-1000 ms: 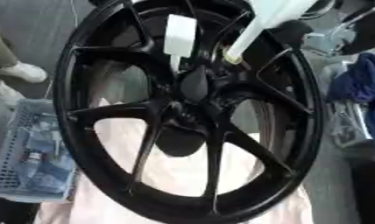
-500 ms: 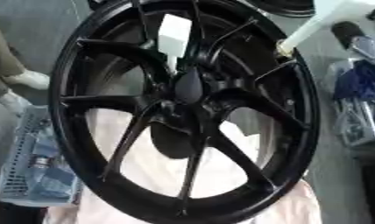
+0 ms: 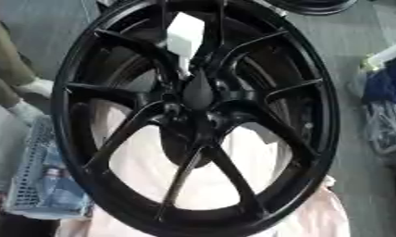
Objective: Pull the pin out of the wheel hub.
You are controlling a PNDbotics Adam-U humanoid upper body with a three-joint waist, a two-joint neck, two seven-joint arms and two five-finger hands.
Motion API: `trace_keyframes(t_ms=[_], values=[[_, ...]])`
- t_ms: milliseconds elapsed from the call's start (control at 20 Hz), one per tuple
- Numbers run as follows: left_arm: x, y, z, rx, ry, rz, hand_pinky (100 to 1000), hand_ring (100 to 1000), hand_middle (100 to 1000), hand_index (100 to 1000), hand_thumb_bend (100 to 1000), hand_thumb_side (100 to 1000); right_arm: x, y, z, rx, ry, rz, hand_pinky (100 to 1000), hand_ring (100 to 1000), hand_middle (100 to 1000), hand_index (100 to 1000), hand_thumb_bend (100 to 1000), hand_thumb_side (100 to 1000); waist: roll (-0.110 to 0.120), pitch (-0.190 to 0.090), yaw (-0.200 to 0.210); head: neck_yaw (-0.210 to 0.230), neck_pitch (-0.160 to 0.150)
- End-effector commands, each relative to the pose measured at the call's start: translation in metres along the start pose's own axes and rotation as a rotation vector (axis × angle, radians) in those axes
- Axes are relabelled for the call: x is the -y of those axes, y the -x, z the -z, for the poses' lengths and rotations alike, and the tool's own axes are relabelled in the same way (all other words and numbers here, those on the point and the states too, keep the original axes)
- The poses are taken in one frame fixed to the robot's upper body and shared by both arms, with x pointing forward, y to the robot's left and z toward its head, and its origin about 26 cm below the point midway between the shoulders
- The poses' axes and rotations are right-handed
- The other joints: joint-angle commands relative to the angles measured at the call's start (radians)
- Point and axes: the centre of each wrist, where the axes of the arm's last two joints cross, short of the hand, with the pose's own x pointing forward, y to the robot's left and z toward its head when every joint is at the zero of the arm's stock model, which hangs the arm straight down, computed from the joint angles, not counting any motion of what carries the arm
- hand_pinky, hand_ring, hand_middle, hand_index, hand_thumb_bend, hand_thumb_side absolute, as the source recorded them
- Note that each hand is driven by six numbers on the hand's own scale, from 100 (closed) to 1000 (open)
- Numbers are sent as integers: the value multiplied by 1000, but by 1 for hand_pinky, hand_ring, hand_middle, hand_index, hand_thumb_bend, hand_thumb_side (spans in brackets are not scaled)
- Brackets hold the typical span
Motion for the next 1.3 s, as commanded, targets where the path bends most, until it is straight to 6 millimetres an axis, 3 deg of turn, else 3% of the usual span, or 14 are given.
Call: trace_keyframes(t_ms=[50,600,700,850,900,950,1100,1300], values=[[-1,-7,4,27,6,15,817,658,519,735,100,693,3,8,-11,-73,110,-30,568,699,416,536,100,100,4,-19,-2,7,-13],[1,-6,5,34,9,4,819,658,519,735,100,695,-21,42,-67,-359,326,-53,588,731,451,575,100,100,16,-5,3,16,-24],[1,-6,4,31,9,3,819,658,518,735,100,696,-24,45,-73,-425,358,-77,601,766,499,631,100,100,16,-3,3,17,-27],[2,-6,4,30,10,3,819,658,518,735,100,696,-27,48,-79,-503,383,-112,642,843,666,774,100,100,17,-2,5,18,-29],[2,-6,4,30,10,3,819,659,518,735,100,697,-28,48,-81,-531,372,-130,688,917,804,866,185,100,17,-1,5,18,-29],[2,-6,4,30,10,3,820,659,519,735,100,697,-29,49,-83,-555,358,-148,722,975,883,913,213,100,17,-1,5,18,-30],[2,-5,4,27,10,3,820,659,518,735,100,698,-32,50,-85,-616,301,-183,765,1000,959,943,230,200,15,1,3,17,-32],[2,-5,4,26,11,3,820,660,519,735,100,698,-32,50,-85,-623,297,-187,733,1000,945,935,168,206,15,1,1,20,-30]])
